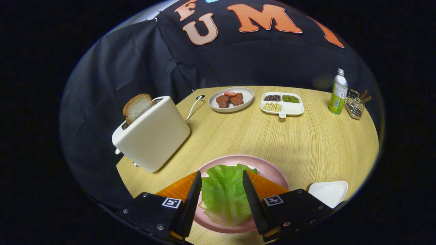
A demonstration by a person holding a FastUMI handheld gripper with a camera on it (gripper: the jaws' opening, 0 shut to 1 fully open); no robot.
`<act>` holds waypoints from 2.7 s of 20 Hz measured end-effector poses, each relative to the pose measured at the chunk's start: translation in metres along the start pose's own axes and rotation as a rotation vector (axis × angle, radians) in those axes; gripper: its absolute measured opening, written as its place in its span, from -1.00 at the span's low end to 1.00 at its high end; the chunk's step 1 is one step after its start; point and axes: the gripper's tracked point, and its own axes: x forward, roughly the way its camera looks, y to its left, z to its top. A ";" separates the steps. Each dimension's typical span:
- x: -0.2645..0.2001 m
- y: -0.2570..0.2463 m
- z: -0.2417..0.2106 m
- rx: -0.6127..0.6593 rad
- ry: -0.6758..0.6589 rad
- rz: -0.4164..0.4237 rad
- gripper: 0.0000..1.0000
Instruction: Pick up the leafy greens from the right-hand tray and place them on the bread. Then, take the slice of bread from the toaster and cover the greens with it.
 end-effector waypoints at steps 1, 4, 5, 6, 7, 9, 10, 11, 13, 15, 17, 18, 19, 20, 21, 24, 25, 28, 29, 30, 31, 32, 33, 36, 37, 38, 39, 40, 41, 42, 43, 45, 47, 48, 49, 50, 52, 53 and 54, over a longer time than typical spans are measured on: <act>-0.001 0.007 0.011 0.010 -0.002 0.010 0.49; -0.003 0.035 0.039 0.048 0.002 0.047 0.65; -0.002 0.044 0.049 0.057 -0.003 0.052 0.68; 0.000 0.053 0.059 0.056 -0.006 0.057 0.70; 0.003 0.063 0.069 0.050 -0.011 0.062 0.71; 0.009 0.089 0.090 0.035 -0.012 0.094 0.71; 0.011 0.105 0.098 0.028 -0.002 0.119 0.71; 0.012 0.120 0.105 0.021 0.008 0.144 0.71; 0.016 0.145 0.121 0.003 0.015 0.164 0.73; 0.024 0.161 0.134 -0.032 0.016 0.158 0.74; 0.029 0.179 0.139 -0.060 0.026 0.170 0.74; 0.033 0.189 0.141 -0.066 0.037 0.184 0.74; 0.037 0.195 0.141 -0.070 0.054 0.187 0.74; 0.041 0.200 0.141 -0.073 0.075 0.183 0.74; 0.044 0.202 0.137 -0.072 0.104 0.172 0.74; 0.056 0.213 0.129 -0.045 0.194 0.169 0.74; 0.060 0.212 0.127 -0.046 0.212 0.158 0.75; 0.071 0.215 0.121 -0.048 0.255 0.131 0.74; 0.074 0.215 0.119 -0.043 0.266 0.130 0.75; 0.077 0.215 0.121 -0.035 0.266 0.123 0.67; 0.080 0.214 0.121 -0.030 0.271 0.119 0.63; 0.082 0.213 0.120 -0.021 0.276 0.115 0.51; 0.083 0.214 0.115 -0.010 0.300 0.120 0.46; 0.085 0.216 0.106 0.015 0.378 0.120 0.15; 0.084 0.215 0.108 0.009 0.384 0.106 0.09; 0.085 0.213 0.110 -0.004 0.385 0.088 0.01; 0.085 0.210 0.113 -0.023 0.384 0.070 -0.01; 0.087 0.208 0.115 -0.036 0.376 0.049 -0.11; 0.089 0.208 0.116 -0.049 0.370 0.035 -0.19; 0.089 0.206 0.116 -0.066 0.370 0.021 -0.37; 0.089 0.205 0.117 -0.083 0.362 0.015 -0.47; 0.087 0.208 0.116 -0.084 0.358 0.016 -0.68; 0.083 0.209 0.119 -0.079 0.354 0.019 -0.76; 0.080 0.210 0.122 -0.072 0.348 0.020 -0.78; 0.077 0.210 0.124 -0.064 0.342 0.030 -0.78; 0.072 0.212 0.130 -0.052 0.326 0.043 -0.78; 0.061 0.212 0.142 -0.046 0.280 0.054 -0.78; 0.053 0.212 0.146 -0.039 0.262 0.058 -0.78; 0.048 0.210 0.151 -0.033 0.244 0.062 -0.78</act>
